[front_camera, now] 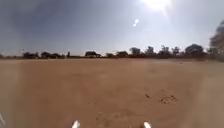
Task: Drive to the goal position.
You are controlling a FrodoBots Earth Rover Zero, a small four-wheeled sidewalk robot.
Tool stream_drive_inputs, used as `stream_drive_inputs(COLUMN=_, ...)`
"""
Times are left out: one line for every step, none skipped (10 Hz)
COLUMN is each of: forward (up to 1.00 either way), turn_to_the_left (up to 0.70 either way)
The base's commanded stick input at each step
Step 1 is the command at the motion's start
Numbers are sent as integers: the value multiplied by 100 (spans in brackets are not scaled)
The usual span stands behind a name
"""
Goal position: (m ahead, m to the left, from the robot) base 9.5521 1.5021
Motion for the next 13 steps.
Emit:
stream_drive_inputs(forward=70, turn_to_the_left=0)
stream_drive_inputs(forward=70, turn_to_the_left=0)
stream_drive_inputs(forward=70, turn_to_the_left=0)
stream_drive_inputs(forward=70, turn_to_the_left=0)
stream_drive_inputs(forward=70, turn_to_the_left=0)
stream_drive_inputs(forward=70, turn_to_the_left=0)
stream_drive_inputs(forward=70, turn_to_the_left=0)
stream_drive_inputs(forward=70, turn_to_the_left=0)
stream_drive_inputs(forward=70, turn_to_the_left=0)
stream_drive_inputs(forward=70, turn_to_the_left=0)
stream_drive_inputs(forward=70, turn_to_the_left=0)
stream_drive_inputs(forward=70, turn_to_the_left=0)
stream_drive_inputs(forward=70, turn_to_the_left=0)
